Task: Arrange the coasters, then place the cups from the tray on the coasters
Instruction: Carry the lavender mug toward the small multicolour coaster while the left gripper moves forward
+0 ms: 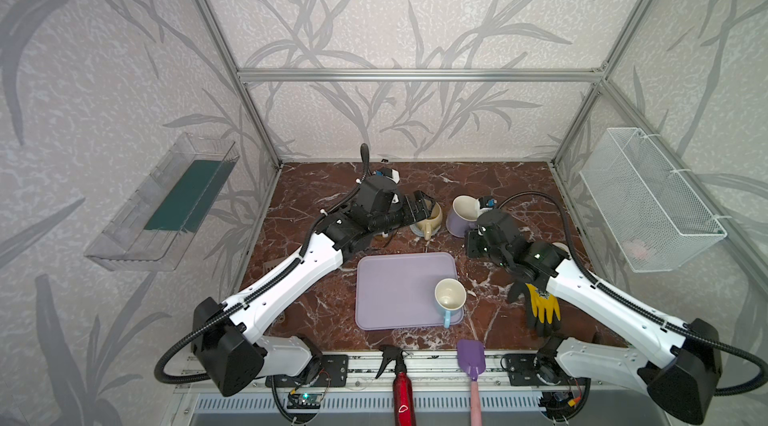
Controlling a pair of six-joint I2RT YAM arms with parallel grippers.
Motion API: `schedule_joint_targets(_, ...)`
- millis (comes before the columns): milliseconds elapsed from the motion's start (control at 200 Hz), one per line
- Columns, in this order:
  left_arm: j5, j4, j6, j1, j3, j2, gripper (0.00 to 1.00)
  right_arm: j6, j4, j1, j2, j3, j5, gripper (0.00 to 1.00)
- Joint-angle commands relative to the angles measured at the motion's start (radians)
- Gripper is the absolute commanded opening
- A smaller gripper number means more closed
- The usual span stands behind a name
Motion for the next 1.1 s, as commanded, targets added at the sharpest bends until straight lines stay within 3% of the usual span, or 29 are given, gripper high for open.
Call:
schedule_joint_targets(0,-0.007,0.003,0.028,-0.008,0.061,0.049,0.99,-0.035,0.088,-0.039,0.008,0.006,-0.024,0.00)
schedule_joint_targets(290,-0.021,-0.055,0.066,-0.031,0.204,0.198,0.99,-0.072,0.122,-0.128,0.092,0.022,-0.034,0.00)
schedule_joint_targets(560,-0.029,-0.066,0.086,-0.030,0.271,0.294,0.99,-0.068,0.166,-0.135,0.221,0.066,0.016,0.00)
schedule_joint_targets(725,-0.001,-0.026,0.084,-0.009,0.262,0.337,0.99,-0.074,0.195,-0.140,0.293,0.095,0.073,0.00)
schedule_joint_targets(1095,-0.002,0.009,0.077,0.008,0.252,0.360,0.98,-0.084,0.256,-0.178,0.421,0.138,0.041,0.00)
